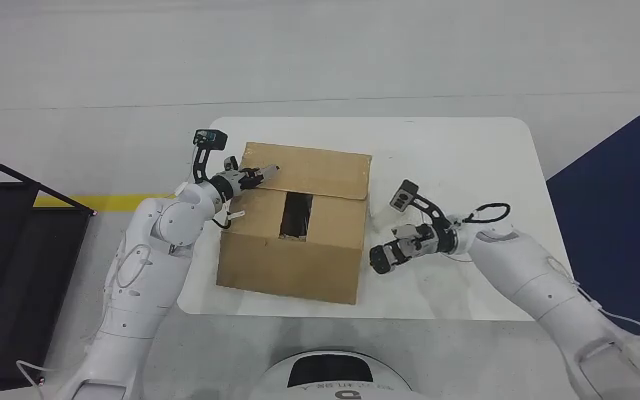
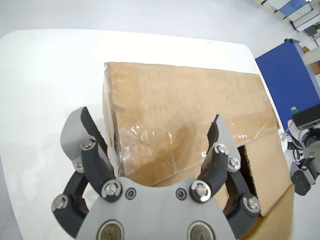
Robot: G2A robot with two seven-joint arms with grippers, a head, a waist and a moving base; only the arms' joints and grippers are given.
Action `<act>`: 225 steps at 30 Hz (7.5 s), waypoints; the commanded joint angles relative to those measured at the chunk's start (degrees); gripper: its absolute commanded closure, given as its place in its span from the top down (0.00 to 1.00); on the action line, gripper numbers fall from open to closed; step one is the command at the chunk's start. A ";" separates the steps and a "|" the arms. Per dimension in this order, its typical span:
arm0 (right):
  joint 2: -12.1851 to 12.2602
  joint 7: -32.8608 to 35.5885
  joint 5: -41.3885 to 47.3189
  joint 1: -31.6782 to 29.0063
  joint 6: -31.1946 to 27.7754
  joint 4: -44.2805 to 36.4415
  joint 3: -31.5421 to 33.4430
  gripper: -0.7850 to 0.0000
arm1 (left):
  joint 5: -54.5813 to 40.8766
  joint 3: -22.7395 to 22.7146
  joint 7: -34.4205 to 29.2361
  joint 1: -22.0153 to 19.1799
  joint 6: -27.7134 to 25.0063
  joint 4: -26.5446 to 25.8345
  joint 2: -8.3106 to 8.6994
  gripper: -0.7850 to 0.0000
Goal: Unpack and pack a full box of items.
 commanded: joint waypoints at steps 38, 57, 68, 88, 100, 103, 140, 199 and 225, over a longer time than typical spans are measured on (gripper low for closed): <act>-5.01 -4.27 4.21 -6.71 -4.28 -5.98 5.96 1.00 | -0.91 -0.41 1.03 0.12 0.24 -0.41 -0.03 1.00; -8.49 -11.91 1.27 -4.39 -11.91 -2.07 11.01 1.00 | -2.53 -12.17 -0.72 3.33 -2.22 -1.93 2.22 1.00; -10.44 -19.16 -3.83 -0.42 -14.03 2.24 10.58 1.00 | 0.67 -10.14 0.16 2.17 -1.88 4.60 2.45 1.00; -11.66 -28.79 -15.11 1.01 -11.52 5.22 11.77 1.00 | 5.27 -2.08 0.78 0.61 -0.93 4.74 1.94 1.00; -9.99 -25.89 -17.91 -2.64 -9.22 2.39 17.41 1.00 | 5.45 -0.08 1.17 -0.03 0.25 3.94 1.75 1.00; -9.62 -25.63 -18.81 -3.64 -8.10 0.97 18.62 1.00 | 5.88 -1.20 3.47 -0.10 1.64 3.27 1.84 1.00; -9.41 -22.71 -19.92 -3.68 -7.56 1.85 23.91 1.00 | -7.62 -8.09 7.71 10.95 -14.92 -12.00 3.50 1.00; -7.85 -23.91 -20.51 -12.88 -13.39 -5.38 34.69 1.00 | -68.03 5.99 -47.21 -20.77 -2.40 33.53 3.85 1.00; -7.55 -40.98 -32.43 -21.39 -31.61 -4.45 42.78 1.00 | -68.79 6.41 -47.26 -21.19 -2.48 34.48 3.76 1.00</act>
